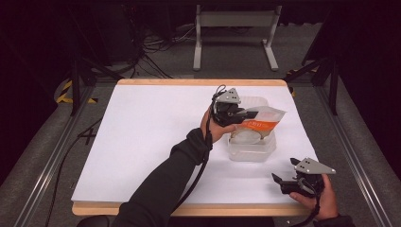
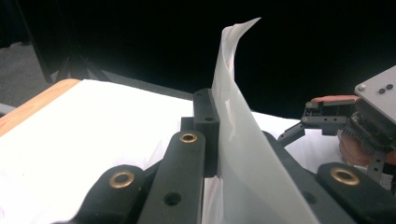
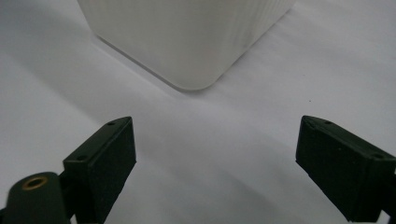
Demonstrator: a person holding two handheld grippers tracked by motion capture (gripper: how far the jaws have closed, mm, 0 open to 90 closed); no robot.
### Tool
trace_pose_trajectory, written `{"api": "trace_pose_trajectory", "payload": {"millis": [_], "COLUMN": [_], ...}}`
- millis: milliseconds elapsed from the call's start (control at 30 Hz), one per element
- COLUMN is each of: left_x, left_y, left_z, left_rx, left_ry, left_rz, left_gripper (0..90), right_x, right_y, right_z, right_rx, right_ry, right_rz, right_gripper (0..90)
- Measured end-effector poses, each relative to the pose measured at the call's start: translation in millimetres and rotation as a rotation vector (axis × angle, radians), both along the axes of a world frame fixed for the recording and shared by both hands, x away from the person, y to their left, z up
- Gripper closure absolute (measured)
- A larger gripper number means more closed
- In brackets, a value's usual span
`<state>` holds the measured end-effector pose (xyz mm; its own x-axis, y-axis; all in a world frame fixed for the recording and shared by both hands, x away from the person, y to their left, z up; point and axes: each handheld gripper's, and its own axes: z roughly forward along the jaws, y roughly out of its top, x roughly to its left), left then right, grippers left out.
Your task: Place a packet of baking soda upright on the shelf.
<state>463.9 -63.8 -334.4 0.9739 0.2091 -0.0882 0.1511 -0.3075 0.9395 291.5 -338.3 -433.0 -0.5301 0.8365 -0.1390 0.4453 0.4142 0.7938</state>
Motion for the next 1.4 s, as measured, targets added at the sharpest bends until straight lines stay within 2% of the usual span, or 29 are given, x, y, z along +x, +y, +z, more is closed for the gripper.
{"api": "trace_pose_trajectory", "payload": {"millis": [133, 333, 467, 500, 800, 967, 1133, 1300, 1400], "left_x": [-1.0, -5.0, -8.0, -8.0, -13.3, -12.8, -14.7, -15.4, -15.7], "left_y": [0.2, 0.6, -0.2, -0.2, -5.4, -6.0, -6.5, -5.2, -3.0], "left_z": [0.4, 3.6, 7.2, 7.2, 12.8, 11.2, 9.0, 11.2, 13.3], "left_rx": [0.014, 0.064, 0.113, 0.113, 0.237, 0.296, 0.379, 0.426, 0.445], "left_ry": [-0.001, -0.029, -0.059, -0.059, -0.125, -0.136, -0.153, -0.173, -0.183], "left_rz": [-0.010, -0.013, -0.026, -0.026, -0.053, -0.057, -0.055, -0.051, -0.045], "left_gripper": [89.8, 89.8, 89.7, 89.6, 88.7, 86.3, 83.9, 80.0, 73.6], "right_x": [0.1, 0.3, 0.2, 0.2, 0.6, 0.4, 0.5, 0.7, 0.6], "right_y": [0.0, 0.1, 0.6, 0.6, 0.6, 0.3, 0.5, 1.1, 1.0], "right_z": [-0.1, -0.3, -0.5, -0.5, -1.0, -0.8, -1.0, -1.2, -0.9], "right_rx": [0.000, -0.004, -0.009, -0.009, -0.022, -0.023, -0.028, -0.030, -0.031], "right_ry": [0.001, 0.003, 0.005, 0.005, 0.009, 0.008, 0.011, 0.011, 0.011], "right_rz": [0.001, 0.002, 0.005, 0.005, -0.003, -0.005, -0.005, -0.005, -0.007], "right_gripper": [12.8, 12.8, 12.8, 12.8, 12.8, 12.9, 13.2, 13.3, 13.3]}}
